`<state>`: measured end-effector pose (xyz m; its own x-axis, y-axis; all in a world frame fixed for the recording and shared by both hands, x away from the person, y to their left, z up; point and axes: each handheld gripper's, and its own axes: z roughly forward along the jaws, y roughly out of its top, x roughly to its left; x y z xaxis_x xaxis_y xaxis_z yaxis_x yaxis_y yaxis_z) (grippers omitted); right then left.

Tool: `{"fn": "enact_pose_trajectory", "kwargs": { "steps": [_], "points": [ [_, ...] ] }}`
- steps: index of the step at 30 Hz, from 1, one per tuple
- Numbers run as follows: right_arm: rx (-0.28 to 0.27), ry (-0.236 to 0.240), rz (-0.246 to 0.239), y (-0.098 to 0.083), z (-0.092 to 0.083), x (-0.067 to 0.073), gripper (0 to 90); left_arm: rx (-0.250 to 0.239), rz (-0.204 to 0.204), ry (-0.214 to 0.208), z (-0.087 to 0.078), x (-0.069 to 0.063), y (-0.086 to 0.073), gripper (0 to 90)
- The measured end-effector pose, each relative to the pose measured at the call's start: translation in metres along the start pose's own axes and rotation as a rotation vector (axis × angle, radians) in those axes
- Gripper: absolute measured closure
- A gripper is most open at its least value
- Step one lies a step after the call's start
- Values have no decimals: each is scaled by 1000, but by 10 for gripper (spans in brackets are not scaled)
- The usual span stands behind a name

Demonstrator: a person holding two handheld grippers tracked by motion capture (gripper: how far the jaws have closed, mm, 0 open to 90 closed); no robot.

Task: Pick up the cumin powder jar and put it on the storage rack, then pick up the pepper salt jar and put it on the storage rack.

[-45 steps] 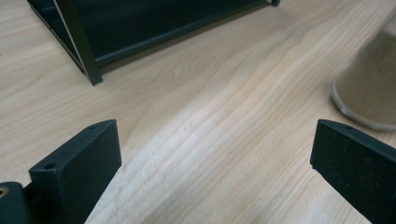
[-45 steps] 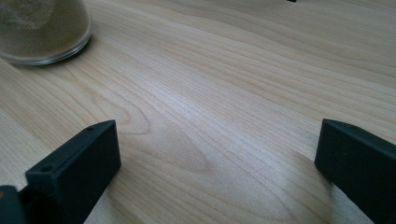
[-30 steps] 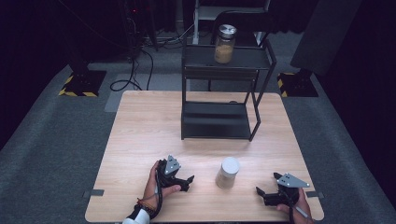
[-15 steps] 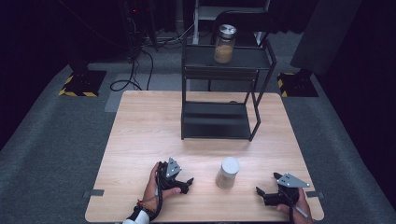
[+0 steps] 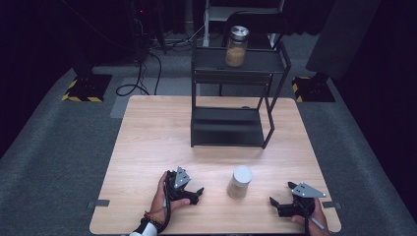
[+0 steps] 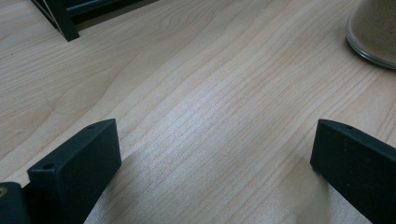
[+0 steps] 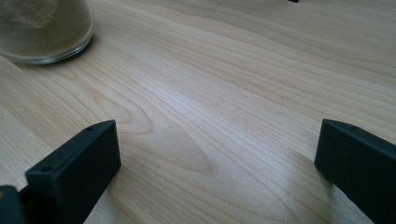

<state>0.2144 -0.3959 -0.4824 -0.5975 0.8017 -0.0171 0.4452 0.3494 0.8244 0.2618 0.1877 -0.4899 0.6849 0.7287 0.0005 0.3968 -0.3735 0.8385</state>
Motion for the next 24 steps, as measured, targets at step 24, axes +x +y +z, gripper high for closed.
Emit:
{"fn": "enact_pose_trajectory", "kwargs": {
  "steps": [24],
  "points": [
    [6, 22, -14, 1, -1, -4, 0, 0, -1, 3, 0, -1, 0, 17]
  ]
}}
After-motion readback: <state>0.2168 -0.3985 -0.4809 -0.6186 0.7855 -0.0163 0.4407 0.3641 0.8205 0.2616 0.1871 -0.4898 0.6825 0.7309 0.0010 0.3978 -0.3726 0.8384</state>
